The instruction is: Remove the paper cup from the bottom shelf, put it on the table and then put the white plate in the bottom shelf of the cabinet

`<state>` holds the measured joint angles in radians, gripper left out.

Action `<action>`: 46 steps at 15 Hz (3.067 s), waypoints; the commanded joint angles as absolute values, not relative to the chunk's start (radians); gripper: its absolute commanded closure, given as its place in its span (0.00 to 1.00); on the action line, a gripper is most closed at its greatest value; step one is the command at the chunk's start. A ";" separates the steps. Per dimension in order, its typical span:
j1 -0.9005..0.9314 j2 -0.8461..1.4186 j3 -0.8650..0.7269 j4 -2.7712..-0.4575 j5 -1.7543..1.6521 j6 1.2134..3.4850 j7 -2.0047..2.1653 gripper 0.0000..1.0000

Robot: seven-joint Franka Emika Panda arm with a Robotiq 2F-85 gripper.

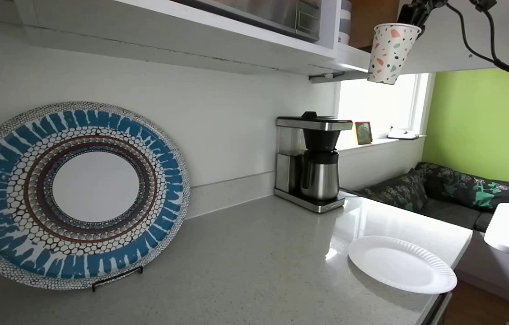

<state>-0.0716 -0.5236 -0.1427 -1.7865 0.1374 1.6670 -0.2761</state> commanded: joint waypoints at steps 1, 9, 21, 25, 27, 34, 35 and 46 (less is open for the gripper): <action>-0.021 -0.542 -0.092 -1.842 0.130 1.664 -0.262 1.00; 0.077 -0.558 0.014 -2.101 0.158 1.868 -0.265 1.00; 0.191 -0.528 0.068 -2.437 0.173 2.212 -0.265 1.00; 0.204 -0.515 0.061 -2.449 0.156 2.236 -0.263 1.00; 0.207 -0.514 0.061 -2.457 0.155 2.243 -0.263 0.98; 0.222 -0.499 0.057 -2.467 0.182 2.282 -0.274 1.00; 0.227 -0.490 0.059 -2.478 0.188 2.304 -0.279 1.00; 0.301 -0.369 0.093 -2.623 0.226 2.538 -0.269 1.00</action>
